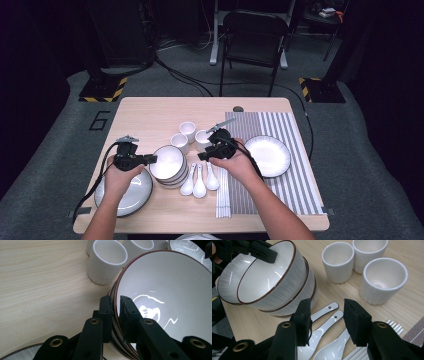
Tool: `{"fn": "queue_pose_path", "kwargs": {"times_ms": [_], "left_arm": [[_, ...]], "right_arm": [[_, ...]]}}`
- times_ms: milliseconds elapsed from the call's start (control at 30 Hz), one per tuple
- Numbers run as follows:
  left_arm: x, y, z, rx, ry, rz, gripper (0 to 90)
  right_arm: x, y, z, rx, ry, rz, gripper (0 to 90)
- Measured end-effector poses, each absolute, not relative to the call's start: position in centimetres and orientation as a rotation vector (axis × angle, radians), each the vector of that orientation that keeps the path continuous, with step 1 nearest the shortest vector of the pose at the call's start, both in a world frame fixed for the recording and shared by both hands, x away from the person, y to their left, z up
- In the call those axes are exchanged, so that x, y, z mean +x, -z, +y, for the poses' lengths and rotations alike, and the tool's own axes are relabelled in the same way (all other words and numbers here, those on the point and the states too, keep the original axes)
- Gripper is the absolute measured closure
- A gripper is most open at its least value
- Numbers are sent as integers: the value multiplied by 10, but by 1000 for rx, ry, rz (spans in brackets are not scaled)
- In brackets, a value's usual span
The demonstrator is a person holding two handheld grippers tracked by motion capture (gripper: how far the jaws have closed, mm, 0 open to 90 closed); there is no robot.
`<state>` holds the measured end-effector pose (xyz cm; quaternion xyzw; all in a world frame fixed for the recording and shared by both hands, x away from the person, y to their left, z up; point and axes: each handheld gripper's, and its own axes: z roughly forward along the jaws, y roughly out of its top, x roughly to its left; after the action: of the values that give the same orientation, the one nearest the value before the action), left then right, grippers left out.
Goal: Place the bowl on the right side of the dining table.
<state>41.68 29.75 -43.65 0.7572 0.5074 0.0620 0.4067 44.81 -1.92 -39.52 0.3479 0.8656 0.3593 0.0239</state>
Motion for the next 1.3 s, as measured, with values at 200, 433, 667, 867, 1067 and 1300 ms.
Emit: {"fn": "queue_pose_path", "kwargs": {"times_ms": [200,433,667,867,1067,1300], "left_arm": [[417,436,298,1908,-159,1275,805],[416,434,300,1907,-168,1278,787],[415,433,301,1890,-184,1282,769],[415,434,302,1895,-175,1279,766],[416,437,299,1905,-162,1280,764],[419,443,294,1902,-190,1277,760]], "right_arm": [[448,392,-13,1056,-1123,2678,578],[448,389,-3,1041,-1123,2685,580],[447,387,4,1030,-1156,2676,585],[447,385,11,1015,-1161,2678,587],[446,386,16,1002,-1167,2683,587],[446,387,15,998,-1157,2685,587]]}}
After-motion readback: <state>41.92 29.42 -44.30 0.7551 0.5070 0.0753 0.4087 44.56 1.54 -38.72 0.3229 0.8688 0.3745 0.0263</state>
